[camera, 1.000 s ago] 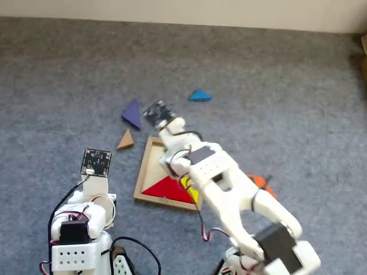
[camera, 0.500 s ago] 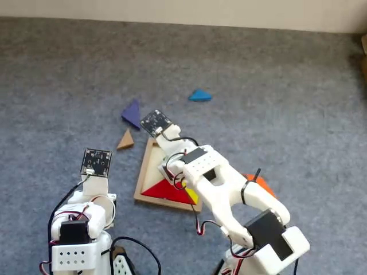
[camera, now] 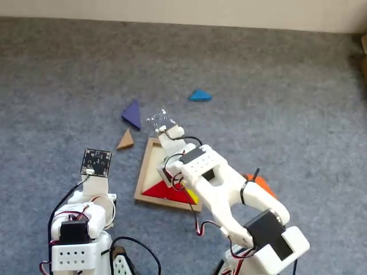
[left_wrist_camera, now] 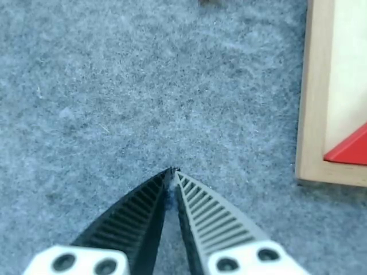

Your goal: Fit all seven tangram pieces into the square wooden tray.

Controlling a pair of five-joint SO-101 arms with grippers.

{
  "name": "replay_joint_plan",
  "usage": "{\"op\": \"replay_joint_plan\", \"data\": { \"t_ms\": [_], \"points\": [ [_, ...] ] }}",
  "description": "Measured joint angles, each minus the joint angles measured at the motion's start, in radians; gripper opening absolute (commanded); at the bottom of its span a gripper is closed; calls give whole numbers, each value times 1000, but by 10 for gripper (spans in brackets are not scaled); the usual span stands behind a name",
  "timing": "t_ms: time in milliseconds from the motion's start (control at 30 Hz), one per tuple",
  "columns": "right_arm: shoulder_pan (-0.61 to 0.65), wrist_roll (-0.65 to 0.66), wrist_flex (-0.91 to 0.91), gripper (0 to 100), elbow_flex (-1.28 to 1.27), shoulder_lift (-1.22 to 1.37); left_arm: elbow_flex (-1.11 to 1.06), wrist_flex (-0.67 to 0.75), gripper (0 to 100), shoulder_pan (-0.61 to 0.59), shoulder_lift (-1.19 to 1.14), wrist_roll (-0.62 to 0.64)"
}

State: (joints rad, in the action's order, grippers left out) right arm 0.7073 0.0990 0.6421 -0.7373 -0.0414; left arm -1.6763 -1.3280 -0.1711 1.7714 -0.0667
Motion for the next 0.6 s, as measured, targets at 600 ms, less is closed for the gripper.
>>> {"op": "replay_joint_plan", "data": {
  "t_ms": [600],
  "points": [
    [-331, 2, 187, 368, -3, -298, 0, 0, 6, 0, 0, 0]
  ]
}}
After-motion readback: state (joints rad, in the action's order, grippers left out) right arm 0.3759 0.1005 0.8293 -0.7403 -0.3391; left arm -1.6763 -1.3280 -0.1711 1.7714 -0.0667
